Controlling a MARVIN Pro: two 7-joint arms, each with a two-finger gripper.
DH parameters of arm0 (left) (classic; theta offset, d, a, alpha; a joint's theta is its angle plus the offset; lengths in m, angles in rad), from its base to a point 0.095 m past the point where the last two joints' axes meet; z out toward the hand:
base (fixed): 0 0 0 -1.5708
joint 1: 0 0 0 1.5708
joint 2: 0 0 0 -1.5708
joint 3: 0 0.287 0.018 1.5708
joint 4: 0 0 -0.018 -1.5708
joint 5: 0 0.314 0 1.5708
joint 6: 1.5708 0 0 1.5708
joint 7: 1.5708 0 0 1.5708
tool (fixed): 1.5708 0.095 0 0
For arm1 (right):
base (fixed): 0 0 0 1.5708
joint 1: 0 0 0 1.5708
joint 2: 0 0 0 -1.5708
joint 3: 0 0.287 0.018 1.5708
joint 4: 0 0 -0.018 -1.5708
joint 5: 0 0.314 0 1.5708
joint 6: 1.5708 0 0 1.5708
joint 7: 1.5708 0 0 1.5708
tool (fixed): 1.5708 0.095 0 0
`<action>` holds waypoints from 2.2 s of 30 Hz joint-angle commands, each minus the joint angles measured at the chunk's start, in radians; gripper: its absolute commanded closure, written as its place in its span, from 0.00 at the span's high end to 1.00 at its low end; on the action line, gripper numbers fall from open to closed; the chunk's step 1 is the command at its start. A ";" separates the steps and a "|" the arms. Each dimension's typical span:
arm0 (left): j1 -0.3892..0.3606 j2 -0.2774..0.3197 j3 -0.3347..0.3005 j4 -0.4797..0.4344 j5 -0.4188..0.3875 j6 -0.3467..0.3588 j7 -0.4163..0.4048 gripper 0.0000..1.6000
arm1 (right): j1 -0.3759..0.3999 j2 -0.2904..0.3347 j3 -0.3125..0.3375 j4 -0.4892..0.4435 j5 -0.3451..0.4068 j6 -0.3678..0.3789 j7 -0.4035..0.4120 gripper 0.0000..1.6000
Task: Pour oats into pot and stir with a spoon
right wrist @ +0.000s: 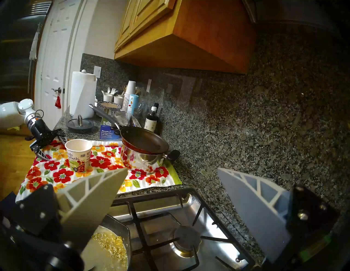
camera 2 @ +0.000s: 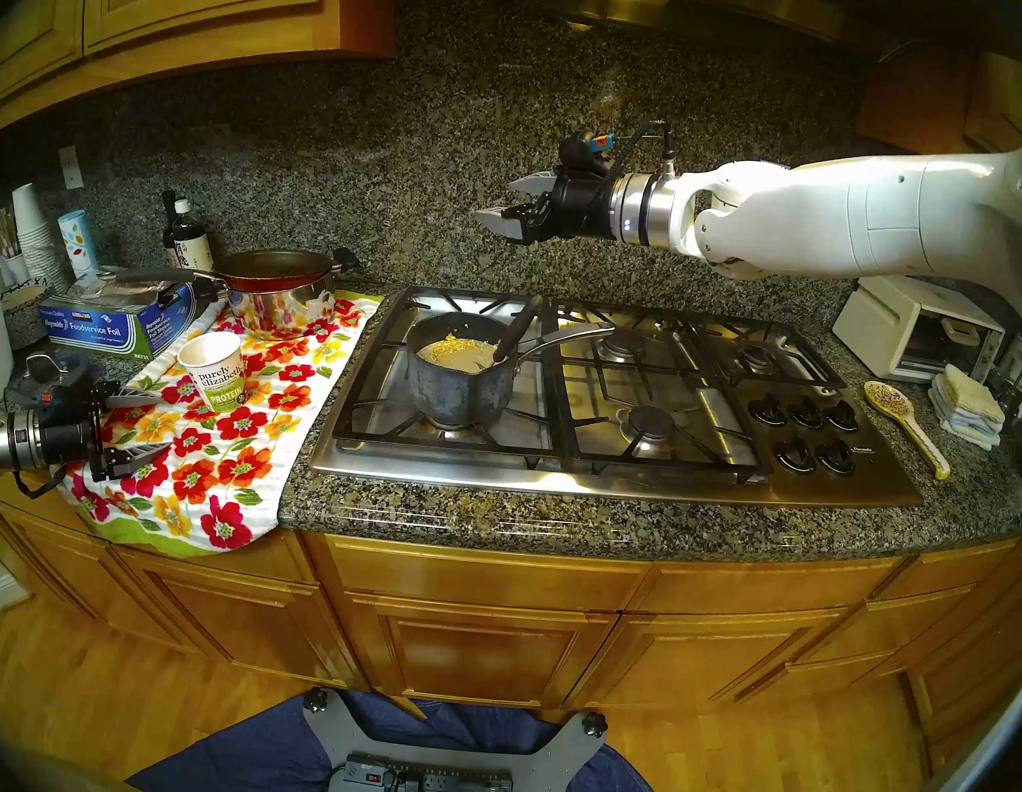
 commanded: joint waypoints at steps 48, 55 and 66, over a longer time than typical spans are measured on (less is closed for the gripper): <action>-0.236 0.089 0.178 0.114 -0.139 0.132 0.005 1.00 | 0.033 -0.003 0.019 0.012 0.004 -0.004 0.000 1.00; -0.250 0.084 0.211 0.119 -0.160 0.122 0.005 1.00 | 0.033 -0.003 0.019 0.012 0.004 -0.004 0.000 1.00; -0.307 0.067 0.259 0.154 -0.158 0.083 0.005 1.00 | 0.033 -0.003 0.019 0.012 0.004 -0.004 0.000 1.00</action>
